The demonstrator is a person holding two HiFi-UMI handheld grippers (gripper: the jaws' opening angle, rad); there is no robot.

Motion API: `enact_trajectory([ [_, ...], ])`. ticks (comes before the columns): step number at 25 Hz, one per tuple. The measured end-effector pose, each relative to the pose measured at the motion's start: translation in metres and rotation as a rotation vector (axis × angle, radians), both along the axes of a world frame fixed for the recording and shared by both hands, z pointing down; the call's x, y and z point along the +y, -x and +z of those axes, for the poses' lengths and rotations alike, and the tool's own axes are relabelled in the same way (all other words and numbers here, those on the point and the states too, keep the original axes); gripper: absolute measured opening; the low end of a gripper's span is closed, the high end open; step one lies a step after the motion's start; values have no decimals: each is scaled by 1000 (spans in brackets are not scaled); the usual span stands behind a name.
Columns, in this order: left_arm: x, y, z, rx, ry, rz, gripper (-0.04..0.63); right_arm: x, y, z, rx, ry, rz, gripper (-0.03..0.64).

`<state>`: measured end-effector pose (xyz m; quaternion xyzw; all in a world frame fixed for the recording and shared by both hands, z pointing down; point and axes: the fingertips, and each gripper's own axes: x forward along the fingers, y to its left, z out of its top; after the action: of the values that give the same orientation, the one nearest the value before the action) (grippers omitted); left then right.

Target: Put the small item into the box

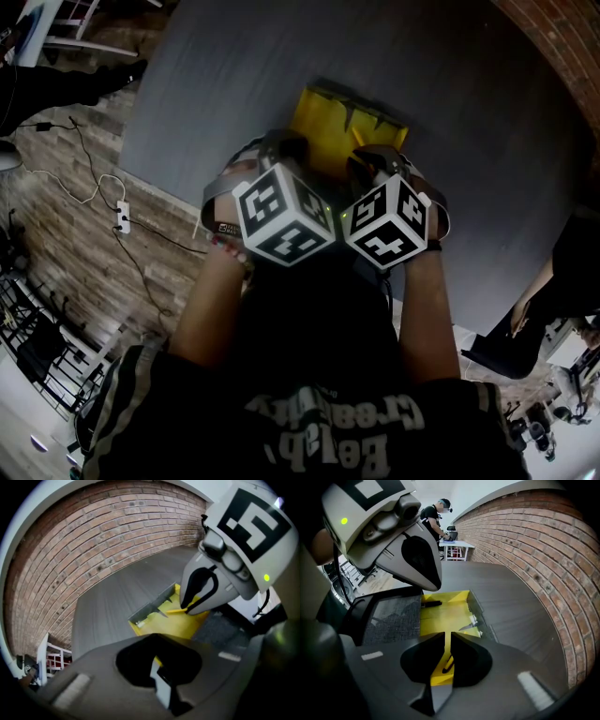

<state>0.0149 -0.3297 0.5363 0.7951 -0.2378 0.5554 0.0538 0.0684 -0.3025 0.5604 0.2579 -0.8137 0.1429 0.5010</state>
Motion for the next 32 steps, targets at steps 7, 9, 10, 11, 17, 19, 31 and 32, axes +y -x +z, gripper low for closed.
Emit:
enact_trajectory([
  [7, 0, 1, 1, 0, 6, 3, 3, 1, 3, 1, -9, 10, 2, 48],
  [9, 1, 1, 1, 1, 8, 4, 3, 3, 3, 2, -11, 19, 1, 50],
  [10, 1, 1, 1, 2, 8, 4, 3, 3, 4, 2, -15, 24, 2, 59],
  [11, 1, 1, 1, 1, 9, 4, 3, 3, 4, 2, -18, 28, 4, 75],
  [17, 1, 2, 3, -1, 12, 4, 3, 4, 4, 4, -23, 36, 6, 92],
  [19, 2, 2, 4, -4, 11, 5, 3, 4, 4, 5, -30, 37, 9, 97],
  [31, 2, 3, 5, -2, 7, 10, 3, 4, -1, 4, 0, 21, 25, 8],
  [32, 2, 2, 4, -1, 8, 10, 3, 3, -4, 4, 21, 17, 29, 6],
])
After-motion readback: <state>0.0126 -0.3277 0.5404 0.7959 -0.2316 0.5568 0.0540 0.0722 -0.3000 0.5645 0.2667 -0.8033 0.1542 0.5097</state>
